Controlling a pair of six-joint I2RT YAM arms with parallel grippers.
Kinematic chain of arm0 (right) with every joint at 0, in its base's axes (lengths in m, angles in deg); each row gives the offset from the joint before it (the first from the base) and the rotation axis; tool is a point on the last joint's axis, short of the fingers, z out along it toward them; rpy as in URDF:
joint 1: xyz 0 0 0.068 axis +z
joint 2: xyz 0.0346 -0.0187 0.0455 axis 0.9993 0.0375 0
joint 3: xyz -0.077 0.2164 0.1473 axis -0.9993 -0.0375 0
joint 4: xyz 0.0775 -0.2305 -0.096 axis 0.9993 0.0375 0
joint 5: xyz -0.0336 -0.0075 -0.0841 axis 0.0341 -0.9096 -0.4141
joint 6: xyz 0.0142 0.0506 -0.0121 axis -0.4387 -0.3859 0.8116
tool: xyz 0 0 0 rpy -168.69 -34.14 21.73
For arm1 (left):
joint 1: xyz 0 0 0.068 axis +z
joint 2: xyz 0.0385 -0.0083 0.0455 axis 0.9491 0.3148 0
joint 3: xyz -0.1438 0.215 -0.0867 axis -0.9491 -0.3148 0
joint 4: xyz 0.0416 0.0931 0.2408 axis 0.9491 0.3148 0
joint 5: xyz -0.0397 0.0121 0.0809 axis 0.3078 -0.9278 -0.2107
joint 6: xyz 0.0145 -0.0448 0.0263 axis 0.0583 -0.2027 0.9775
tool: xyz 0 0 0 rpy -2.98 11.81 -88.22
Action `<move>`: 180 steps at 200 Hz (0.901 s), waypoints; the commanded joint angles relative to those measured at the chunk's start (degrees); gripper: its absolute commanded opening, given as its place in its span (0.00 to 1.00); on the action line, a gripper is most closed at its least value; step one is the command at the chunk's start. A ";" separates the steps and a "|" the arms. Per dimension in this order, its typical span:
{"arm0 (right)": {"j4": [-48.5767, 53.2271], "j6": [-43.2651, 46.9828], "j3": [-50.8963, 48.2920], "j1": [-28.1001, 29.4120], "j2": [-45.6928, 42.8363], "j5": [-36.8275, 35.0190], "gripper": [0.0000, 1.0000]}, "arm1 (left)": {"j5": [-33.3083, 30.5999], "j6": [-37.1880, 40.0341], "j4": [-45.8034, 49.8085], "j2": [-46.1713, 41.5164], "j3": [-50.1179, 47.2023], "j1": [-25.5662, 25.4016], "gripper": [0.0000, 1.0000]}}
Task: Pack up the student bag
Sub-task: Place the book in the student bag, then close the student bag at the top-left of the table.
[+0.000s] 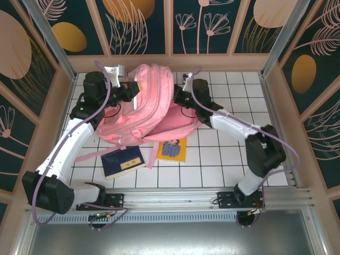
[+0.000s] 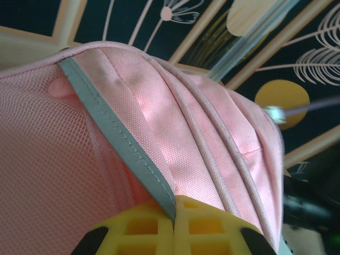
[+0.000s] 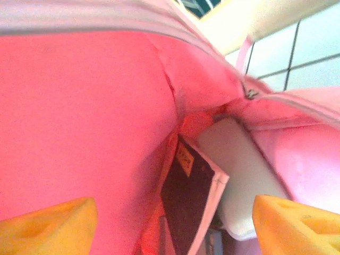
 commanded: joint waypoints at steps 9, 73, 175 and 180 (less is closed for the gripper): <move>12.26 11.23 -3.30 -0.03 -10.05 -17.32 0.74 | -7.86 -3.07 -8.74 3.43 1.21 3.29 0.00; 17.10 11.75 -16.58 -0.38 -21.85 -16.68 0.71 | -11.81 -3.55 -8.97 16.81 8.94 6.02 0.00; 25.07 11.54 -21.75 -2.05 -17.68 -6.49 0.70 | -11.83 -0.13 2.73 8.05 -2.98 -3.63 0.58; 25.07 11.08 -21.87 -2.00 -17.32 -6.07 0.70 | -11.16 -1.00 2.40 7.60 -5.12 -4.83 0.58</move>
